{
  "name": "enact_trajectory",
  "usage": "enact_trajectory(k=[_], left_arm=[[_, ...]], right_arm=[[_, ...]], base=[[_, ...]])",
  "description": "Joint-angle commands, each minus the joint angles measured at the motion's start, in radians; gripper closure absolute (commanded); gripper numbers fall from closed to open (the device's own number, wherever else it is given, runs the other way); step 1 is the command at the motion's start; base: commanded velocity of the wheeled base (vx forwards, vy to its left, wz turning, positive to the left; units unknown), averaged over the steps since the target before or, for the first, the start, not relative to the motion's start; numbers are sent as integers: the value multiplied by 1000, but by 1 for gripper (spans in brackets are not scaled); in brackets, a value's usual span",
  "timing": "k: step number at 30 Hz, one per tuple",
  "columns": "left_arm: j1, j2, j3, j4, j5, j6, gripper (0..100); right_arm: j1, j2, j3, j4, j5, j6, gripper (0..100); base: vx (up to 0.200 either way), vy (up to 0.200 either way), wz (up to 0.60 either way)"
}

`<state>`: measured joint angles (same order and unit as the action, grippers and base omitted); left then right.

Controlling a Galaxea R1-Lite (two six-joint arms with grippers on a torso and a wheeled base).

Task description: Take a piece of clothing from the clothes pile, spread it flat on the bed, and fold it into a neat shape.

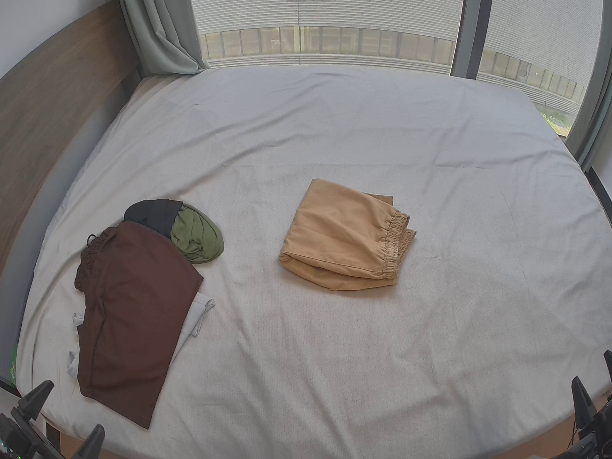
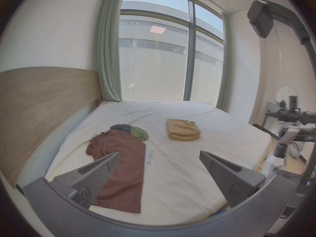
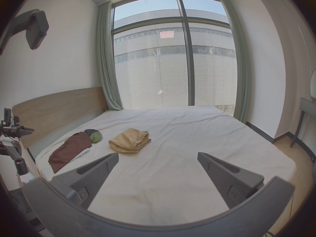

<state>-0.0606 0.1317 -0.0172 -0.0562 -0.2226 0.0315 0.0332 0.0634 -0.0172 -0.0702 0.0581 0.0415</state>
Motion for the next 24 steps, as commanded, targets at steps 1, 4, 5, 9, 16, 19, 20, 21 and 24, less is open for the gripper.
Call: enact_trajectory(k=[1,4,5,9,16,19,20,21,24], left_arm=[[79,-99,17,-16,19,25,0],[76,-98,17,-19,134,13,0],[76,-98,17,-19,141,15,0],[76,-96,16,64,266,-21,0],[58,-127,16,58,239,-22,0],[58,-127,16,58,244,-27,0],[58,-130,16,58,244,-28,0],[58,-130,16,58,244,-28,0],[58,-130,16,58,244,-28,0]], right_arm=[[-41,-54,17,27,-20,-23,0],[-39,-54,17,23,-30,-6,0],[-39,-54,17,23,-32,-6,0],[-39,-53,16,75,-72,-31,0],[-36,-54,16,72,-41,-52,0],[-35,-56,16,72,-40,-52,0],[-36,-54,16,72,-41,-52,0],[-35,-54,16,72,-41,-52,0],[-35,-54,16,72,-41,-51,0]], base=[[0,0,0],[0,0,0],[0,0,0],[0,0,0],[0,0,0],[0,0,0],[0,0,0],[0,0,0],[0,0,0]])
